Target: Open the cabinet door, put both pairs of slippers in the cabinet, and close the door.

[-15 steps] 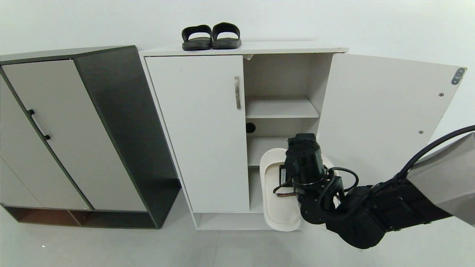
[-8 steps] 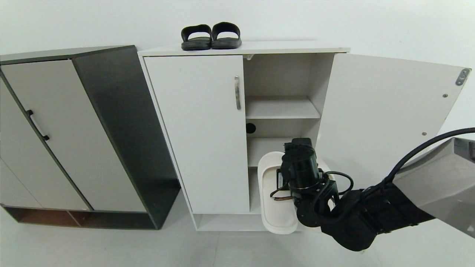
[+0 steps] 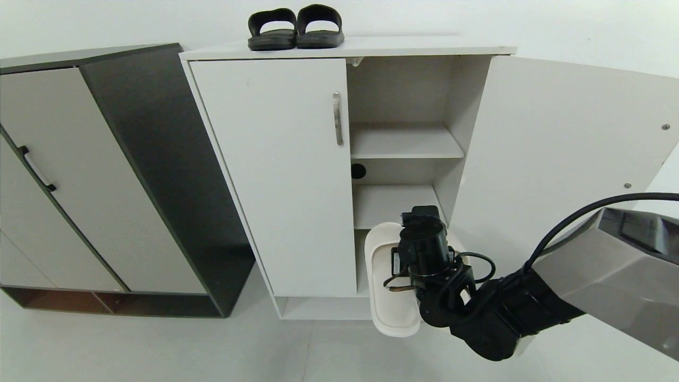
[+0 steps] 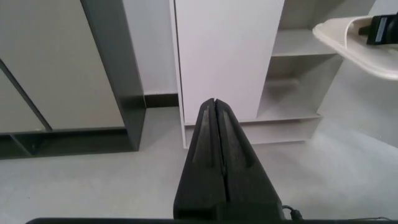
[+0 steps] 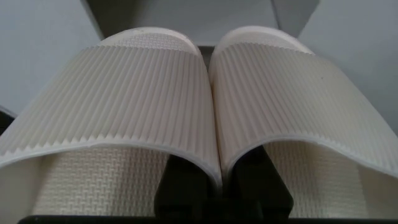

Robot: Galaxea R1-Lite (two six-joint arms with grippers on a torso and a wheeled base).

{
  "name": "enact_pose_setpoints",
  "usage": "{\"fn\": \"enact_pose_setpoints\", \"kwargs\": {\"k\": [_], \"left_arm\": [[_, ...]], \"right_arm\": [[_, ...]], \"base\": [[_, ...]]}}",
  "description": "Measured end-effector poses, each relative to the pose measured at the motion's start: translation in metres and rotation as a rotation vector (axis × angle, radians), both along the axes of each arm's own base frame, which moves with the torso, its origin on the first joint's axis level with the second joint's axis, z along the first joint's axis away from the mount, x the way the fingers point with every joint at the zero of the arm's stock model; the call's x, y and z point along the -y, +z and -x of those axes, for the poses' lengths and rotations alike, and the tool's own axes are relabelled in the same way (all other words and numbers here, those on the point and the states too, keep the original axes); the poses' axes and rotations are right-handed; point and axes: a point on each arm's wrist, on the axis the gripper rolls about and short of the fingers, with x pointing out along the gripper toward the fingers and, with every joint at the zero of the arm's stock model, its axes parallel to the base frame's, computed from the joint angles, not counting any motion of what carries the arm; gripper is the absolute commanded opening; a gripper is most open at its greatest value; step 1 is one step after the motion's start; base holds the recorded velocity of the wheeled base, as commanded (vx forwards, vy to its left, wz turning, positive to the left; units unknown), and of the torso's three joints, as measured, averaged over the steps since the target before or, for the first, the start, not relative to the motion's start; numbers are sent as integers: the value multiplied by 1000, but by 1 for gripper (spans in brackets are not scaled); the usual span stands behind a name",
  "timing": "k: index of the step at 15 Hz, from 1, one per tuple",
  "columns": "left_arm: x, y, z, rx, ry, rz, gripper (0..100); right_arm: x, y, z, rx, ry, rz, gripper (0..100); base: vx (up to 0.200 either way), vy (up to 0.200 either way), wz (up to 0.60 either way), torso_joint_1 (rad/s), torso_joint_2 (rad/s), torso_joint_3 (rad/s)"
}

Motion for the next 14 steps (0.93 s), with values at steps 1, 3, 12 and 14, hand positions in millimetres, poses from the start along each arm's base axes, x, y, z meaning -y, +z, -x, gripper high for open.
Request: {"fn": "enact_pose_setpoints", "kwargs": {"k": [1,3,12,14], "left_arm": [[0,0,0,0,-1,0,0],[0,0,0,0,0,0,0],[0,0,0,0,-3,-3,0],[0,0,0,0,-3,-3,0]], "right_arm": [[2,-3,-4,5,-2,-3,0],[2,-8,-10,26,9,-6,0],[-1,-20,-20,78,13,1,0],[-1,-17,-21,126,12,-7,0]], "base": [[0,0,0,2,-2,-188],[0,0,0,0,0,-195],[0,0,0,3,4,-162],[0,0,0,0,0,0]]}}
